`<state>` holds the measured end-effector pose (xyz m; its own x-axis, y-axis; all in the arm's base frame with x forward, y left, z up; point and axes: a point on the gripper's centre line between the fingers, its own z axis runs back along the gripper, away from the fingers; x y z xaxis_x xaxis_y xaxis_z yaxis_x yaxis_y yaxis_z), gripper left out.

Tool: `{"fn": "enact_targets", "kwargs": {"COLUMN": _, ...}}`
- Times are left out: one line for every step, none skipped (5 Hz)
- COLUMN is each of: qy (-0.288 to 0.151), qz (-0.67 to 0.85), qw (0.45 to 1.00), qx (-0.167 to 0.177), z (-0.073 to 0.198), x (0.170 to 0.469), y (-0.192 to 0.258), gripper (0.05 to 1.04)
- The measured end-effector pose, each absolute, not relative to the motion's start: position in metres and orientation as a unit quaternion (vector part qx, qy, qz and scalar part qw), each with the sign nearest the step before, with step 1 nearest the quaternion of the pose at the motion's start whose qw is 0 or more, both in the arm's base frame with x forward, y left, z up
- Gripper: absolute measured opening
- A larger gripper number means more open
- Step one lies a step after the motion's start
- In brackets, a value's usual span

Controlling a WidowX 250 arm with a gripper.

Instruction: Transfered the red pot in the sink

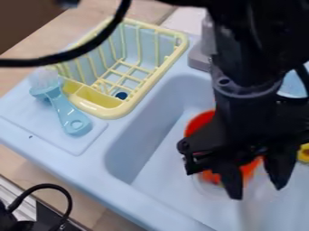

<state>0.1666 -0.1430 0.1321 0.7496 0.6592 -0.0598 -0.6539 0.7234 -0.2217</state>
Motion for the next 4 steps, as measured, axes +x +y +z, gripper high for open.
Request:
{"fn": "enact_targets", "kwargs": {"qy": -0.013, "qz": 0.339, "qw": 0.933, "qx": -0.118, "z": 0.1323, "x": 0.1678, "y": -0.1426, "gripper": 0.945}}
{"fn": "enact_targets", "kwargs": {"qy": -0.008, "qz": 0.334, "qw": 0.934, "qx": -0.123, "z": 0.1327, "x": 0.1679, "y": -0.1433, "gripper": 0.999}}
{"fn": "enact_targets", "kwargs": {"qy": -0.027, "qz": 0.315, "qw": 0.941, "qx": -0.118, "z": 0.1313, "x": 0.1703, "y": -0.1411, "gripper": 0.999}}
{"fn": "enact_targets", "kwargs": {"qy": -0.071, "qz": 0.258, "qw": 0.959, "qx": -0.094, "z": 0.1280, "x": 0.1703, "y": -0.1339, "gripper": 0.999}}
